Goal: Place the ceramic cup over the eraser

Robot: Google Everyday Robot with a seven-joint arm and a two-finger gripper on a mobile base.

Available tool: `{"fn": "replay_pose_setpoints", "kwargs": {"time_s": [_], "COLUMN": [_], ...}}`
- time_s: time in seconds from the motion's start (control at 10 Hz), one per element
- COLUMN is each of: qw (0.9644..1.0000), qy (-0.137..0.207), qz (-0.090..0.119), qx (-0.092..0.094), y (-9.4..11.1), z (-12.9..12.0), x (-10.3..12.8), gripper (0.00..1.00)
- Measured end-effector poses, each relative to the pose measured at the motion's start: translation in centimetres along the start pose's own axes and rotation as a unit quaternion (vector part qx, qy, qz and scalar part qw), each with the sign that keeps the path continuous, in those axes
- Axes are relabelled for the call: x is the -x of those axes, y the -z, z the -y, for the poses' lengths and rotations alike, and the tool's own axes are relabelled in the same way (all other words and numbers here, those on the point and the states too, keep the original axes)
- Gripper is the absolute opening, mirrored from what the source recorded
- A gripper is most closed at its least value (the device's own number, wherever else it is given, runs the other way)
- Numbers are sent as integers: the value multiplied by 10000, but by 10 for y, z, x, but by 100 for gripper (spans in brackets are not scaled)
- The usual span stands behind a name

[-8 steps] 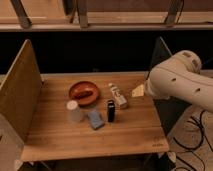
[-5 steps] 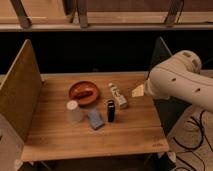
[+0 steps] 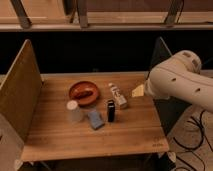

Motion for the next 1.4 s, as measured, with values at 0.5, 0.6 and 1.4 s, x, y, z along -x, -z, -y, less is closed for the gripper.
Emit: {"fn": "replay_pose_setpoints", "kwargs": {"time_s": [0.5, 0.6, 1.4], "qw": [10000, 10000, 9979], "qy": [0, 0, 581], "qz": [0, 0, 234], "qx": [0, 0, 137], "y": [0, 0, -4], "z": [0, 0, -25], "x": [0, 0, 21], "gripper": [80, 80, 80]}}
